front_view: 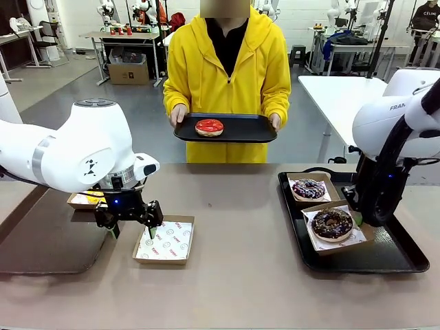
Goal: Individually package the donuts and arrange them on the tray.
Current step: Place the picked Paper togo box on the Handle tray while simultaneously picking up another Paper togo box from the table with the other hand.
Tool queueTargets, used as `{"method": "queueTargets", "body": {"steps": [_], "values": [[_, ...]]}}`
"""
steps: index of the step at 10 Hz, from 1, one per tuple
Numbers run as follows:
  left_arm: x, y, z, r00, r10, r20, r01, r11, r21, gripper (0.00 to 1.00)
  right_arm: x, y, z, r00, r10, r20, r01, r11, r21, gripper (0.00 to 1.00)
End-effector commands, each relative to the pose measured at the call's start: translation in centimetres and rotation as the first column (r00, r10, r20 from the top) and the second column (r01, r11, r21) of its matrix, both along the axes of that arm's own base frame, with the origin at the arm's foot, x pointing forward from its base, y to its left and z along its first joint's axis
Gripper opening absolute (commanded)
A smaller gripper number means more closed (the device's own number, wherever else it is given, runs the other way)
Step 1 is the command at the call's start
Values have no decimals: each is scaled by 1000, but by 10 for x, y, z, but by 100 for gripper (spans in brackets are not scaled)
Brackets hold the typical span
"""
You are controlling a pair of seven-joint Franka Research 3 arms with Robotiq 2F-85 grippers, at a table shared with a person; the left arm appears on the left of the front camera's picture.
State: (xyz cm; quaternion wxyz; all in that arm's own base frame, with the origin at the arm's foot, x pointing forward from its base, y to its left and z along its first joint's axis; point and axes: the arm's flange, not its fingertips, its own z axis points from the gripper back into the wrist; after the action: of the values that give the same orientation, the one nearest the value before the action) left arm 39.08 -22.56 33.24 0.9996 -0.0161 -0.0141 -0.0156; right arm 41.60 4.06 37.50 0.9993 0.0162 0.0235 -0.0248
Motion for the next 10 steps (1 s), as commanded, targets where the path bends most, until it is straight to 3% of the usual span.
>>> {"method": "queueTargets", "body": {"steps": [1,10], "values": [[5,-10,-5,1000,23,21,-23,999,26,97,9,6,-10,1000,-17,8,17,1000,23,2],[10,-13,-13,1000,20,6,-20,1000,21,97,19,12,-24,1000,-11,-2,11,999,34,2]]}}
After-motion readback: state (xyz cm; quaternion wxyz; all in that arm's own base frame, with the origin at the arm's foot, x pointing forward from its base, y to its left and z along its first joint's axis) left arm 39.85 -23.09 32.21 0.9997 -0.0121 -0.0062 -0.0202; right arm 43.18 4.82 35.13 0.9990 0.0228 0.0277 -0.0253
